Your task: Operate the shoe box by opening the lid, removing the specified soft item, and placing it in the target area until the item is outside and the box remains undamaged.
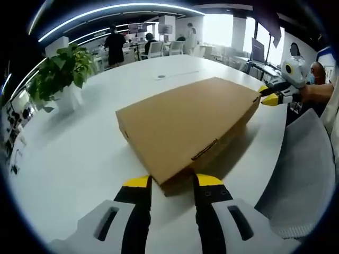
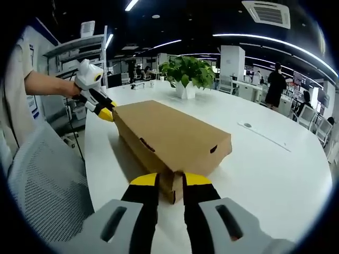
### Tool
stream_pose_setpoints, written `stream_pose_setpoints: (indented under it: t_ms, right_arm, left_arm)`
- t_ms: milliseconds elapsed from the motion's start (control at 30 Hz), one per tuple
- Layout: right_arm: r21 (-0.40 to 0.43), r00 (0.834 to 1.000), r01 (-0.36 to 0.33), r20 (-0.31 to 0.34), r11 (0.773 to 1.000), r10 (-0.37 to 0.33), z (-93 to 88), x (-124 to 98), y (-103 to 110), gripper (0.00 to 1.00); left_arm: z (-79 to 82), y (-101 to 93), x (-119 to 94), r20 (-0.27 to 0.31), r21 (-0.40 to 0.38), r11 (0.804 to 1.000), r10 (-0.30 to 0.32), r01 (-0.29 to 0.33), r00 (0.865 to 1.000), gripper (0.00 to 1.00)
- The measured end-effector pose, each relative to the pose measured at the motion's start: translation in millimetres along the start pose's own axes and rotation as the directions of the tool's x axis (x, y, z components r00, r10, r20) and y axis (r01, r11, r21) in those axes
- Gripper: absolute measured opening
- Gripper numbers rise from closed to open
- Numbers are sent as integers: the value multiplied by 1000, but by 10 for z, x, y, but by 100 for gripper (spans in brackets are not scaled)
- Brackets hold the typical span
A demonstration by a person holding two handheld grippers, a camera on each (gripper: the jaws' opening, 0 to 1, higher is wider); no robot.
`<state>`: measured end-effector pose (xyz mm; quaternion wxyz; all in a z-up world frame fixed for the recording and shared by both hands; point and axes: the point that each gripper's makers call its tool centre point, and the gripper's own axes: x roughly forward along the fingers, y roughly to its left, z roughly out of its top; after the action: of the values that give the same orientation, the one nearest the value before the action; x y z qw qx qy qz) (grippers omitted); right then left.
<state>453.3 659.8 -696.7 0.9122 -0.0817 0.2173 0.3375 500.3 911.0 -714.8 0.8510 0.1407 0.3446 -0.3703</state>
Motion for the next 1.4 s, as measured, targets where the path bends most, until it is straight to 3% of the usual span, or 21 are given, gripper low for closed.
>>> stream_pose_setpoints:
  t_ms: [433, 700, 1400]
  right_arm:
    - [12, 999, 11, 47, 1000, -11, 287, -101, -9, 18]
    - [3, 996, 26, 79, 1000, -26, 468, -147, -46, 19]
    - [-48, 989, 58, 141, 997, -51, 880, -174, -211, 25]
  left_arm:
    - [273, 2, -130, 78, 2, 999, 32, -33, 996, 43]
    - [432, 52, -213, 114, 21, 997, 67, -69, 991, 41]
    - [873, 277, -351, 204, 5, 983, 181, -186, 962, 31]
